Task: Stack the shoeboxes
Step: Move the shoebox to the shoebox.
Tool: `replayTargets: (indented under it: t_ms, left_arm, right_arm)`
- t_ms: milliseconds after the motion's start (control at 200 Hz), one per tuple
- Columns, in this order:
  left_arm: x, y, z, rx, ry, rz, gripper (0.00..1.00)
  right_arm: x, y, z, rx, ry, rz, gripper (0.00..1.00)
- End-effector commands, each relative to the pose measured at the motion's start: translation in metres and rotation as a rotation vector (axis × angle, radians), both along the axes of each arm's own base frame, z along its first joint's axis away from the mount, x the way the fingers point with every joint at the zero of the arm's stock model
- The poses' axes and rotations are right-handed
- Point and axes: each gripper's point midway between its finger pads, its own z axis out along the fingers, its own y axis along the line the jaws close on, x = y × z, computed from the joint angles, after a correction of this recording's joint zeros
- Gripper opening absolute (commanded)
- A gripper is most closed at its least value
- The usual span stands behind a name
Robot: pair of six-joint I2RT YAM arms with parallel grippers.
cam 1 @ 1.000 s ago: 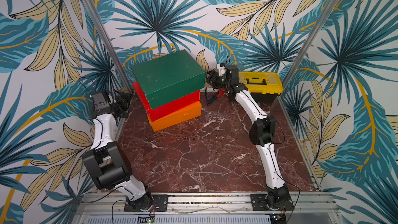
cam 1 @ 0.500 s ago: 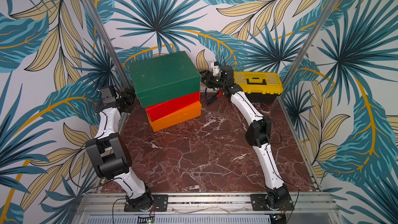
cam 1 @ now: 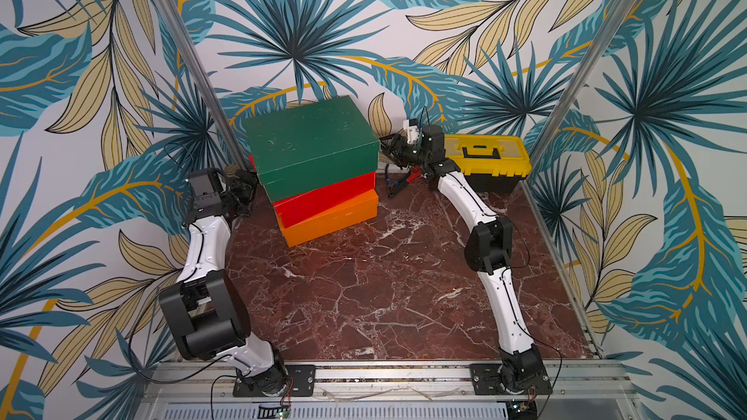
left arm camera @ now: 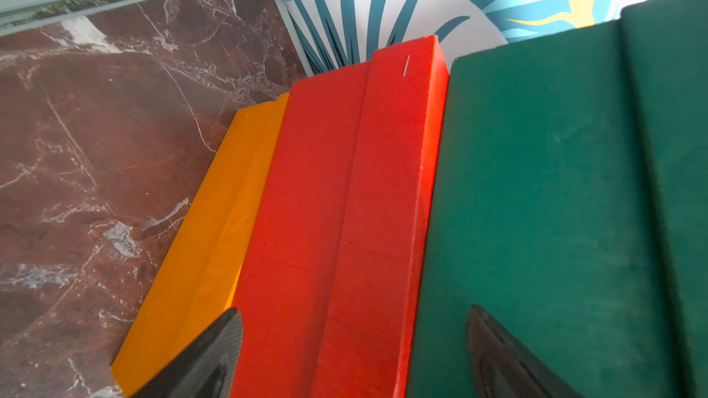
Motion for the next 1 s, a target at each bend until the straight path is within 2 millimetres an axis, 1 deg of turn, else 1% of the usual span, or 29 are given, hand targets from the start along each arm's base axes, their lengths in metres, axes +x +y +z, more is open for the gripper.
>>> replayTargets:
  t_ms: [0, 100, 175, 230, 290, 371, 501, 606, 696, 811, 911, 996]
  left_arm:
    - [-0.005, 0.006, 0.005, 0.005, -0.031, 0.023, 0.92]
    - [-0.017, 0.018, 0.0, -0.02, -0.022, 0.063, 0.92]
    - [-0.025, 0.028, -0.004, -0.035, -0.027, 0.092, 0.92]
    - [-0.03, 0.034, -0.008, -0.044, -0.021, 0.115, 0.92]
    - [-0.032, 0.036, -0.011, -0.053, -0.025, 0.122, 0.92]
    - [-0.029, 0.034, -0.014, -0.069, -0.023, 0.11, 0.92]
    - [-0.024, 0.029, -0.018, -0.094, -0.019, 0.081, 0.92]
    - [-0.018, 0.023, -0.016, -0.081, -0.023, 0.059, 0.92]
    - [-0.015, 0.019, -0.021, -0.094, -0.01, 0.05, 0.92]
    - [-0.01, 0.013, -0.029, -0.101, 0.007, 0.036, 0.92]
    - [-0.004, 0.002, -0.032, -0.092, 0.014, 0.008, 0.92]
    - [0.0, -0.008, -0.039, -0.095, 0.03, -0.012, 0.92]
  right_arm:
    - [-0.004, 0.006, -0.001, 0.041, -0.016, 0.033, 0.68]
    - [-0.004, -0.011, 0.005, 0.021, -0.019, -0.026, 0.63]
    - [0.0, -0.026, 0.003, 0.023, 0.001, -0.065, 0.56]
    - [0.006, -0.036, -0.008, 0.01, 0.042, -0.093, 0.51]
    - [0.012, -0.04, -0.021, 0.01, 0.079, -0.109, 0.43]
    - [0.017, -0.034, -0.035, 0.031, 0.103, -0.084, 0.37]
    - [0.02, -0.017, -0.05, 0.057, 0.121, -0.042, 0.35]
    - [0.013, -0.001, -0.052, 0.04, 0.102, -0.015, 0.36]
    - [0.006, 0.012, -0.05, 0.014, 0.086, 0.002, 0.36]
    - [0.0, 0.019, -0.05, 0.004, 0.088, 0.013, 0.36]
    - [-0.005, 0.026, -0.054, 0.003, 0.094, 0.033, 0.36]
    - [-0.013, 0.035, -0.057, 0.002, 0.102, 0.059, 0.36]
